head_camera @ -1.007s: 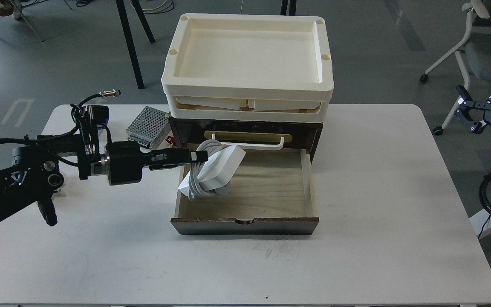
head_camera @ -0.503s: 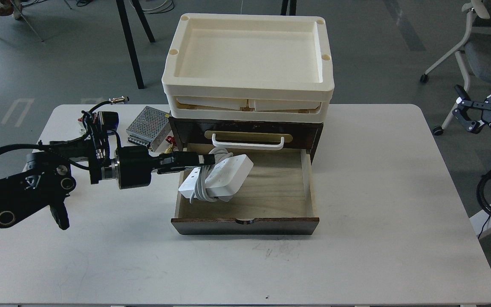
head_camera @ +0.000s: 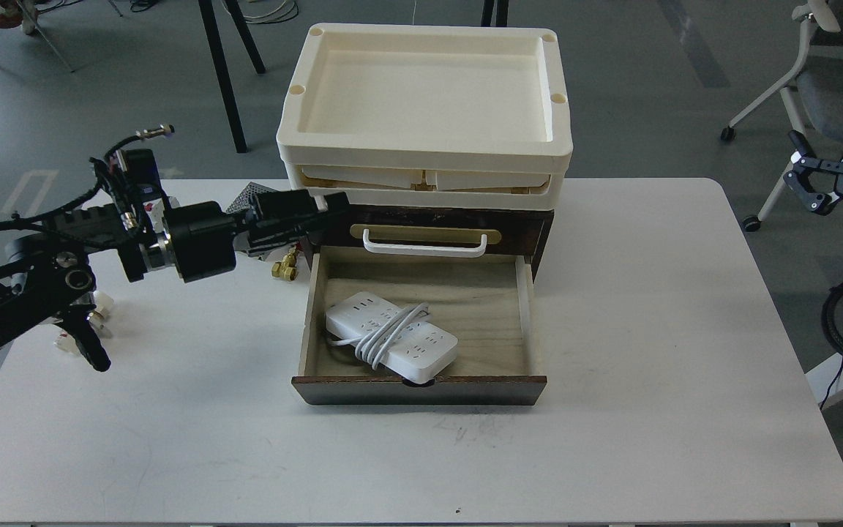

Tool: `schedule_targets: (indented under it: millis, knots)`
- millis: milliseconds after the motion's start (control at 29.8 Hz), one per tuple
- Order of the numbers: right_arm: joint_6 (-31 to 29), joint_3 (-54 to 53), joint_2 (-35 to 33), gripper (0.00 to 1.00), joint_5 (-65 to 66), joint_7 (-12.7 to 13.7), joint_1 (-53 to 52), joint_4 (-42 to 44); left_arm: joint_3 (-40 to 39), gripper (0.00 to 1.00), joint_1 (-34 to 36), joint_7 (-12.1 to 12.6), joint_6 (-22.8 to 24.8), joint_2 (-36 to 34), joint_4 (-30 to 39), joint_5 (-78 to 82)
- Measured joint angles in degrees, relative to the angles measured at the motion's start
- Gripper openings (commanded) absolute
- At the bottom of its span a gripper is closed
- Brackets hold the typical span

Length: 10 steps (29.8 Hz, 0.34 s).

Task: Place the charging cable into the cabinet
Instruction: 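Lower the power strip into the drawer and open the left gripper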

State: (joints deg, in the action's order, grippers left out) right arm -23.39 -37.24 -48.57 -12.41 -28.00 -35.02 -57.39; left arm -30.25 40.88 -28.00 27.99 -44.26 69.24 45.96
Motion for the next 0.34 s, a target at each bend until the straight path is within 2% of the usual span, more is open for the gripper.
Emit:
schedule_targets:
  millis: [134, 336]
  knots:
    - [-0.1, -1.6, 0.0, 1.00, 0.3, 0.0, -4.9, 0.3, -3.5, 0.89, -0.2, 0.0, 0.0, -3.3, -3.8, -15.1]
    - [-1.0, -2.3, 4.9, 1.00, 0.4, 0.0, -9.7, -0.1, -10.2, 0.90, 0.1, 0.0, 0.0, -1.2, -22.8, -40.1]
